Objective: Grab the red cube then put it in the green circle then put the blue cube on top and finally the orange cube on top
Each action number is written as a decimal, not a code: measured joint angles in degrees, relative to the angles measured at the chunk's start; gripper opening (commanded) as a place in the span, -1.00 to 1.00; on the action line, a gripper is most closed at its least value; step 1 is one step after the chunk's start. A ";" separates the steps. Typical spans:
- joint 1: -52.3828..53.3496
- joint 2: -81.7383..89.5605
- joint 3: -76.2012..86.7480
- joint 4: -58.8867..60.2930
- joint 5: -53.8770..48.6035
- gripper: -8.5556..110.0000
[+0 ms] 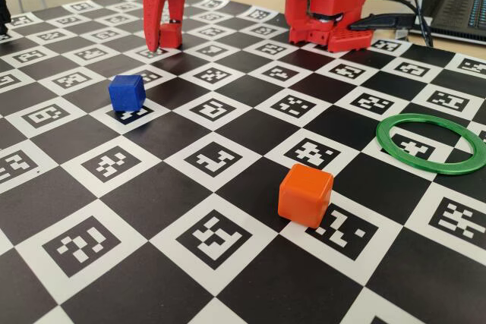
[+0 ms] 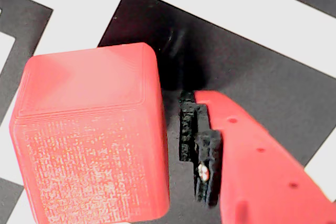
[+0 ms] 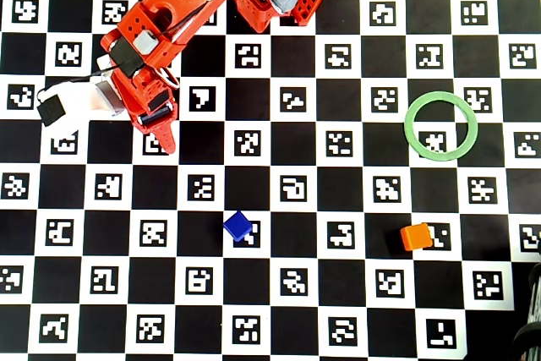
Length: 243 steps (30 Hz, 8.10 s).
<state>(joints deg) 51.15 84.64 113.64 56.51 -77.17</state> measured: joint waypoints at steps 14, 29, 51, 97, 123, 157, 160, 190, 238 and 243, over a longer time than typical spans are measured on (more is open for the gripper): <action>-0.35 0.00 0.00 0.00 -0.09 -0.78; -1.76 0.00 -7.29 10.90 8.17 -0.79; -35.51 11.51 -25.66 40.17 55.20 -0.79; -96.59 -6.15 -44.38 32.52 118.65 -0.79; -100.28 -6.15 -24.96 15.38 119.71 -0.79; -102.13 -11.16 -19.25 5.19 124.37 -0.78; -102.13 -11.16 -19.25 5.19 124.37 -0.78; -101.60 -12.22 -18.54 5.19 124.37 -0.77; -103.89 -12.57 -18.28 9.05 126.39 -0.24; -103.27 -12.57 -20.74 12.13 125.33 -0.22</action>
<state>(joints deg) -52.12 72.07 92.90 68.64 48.16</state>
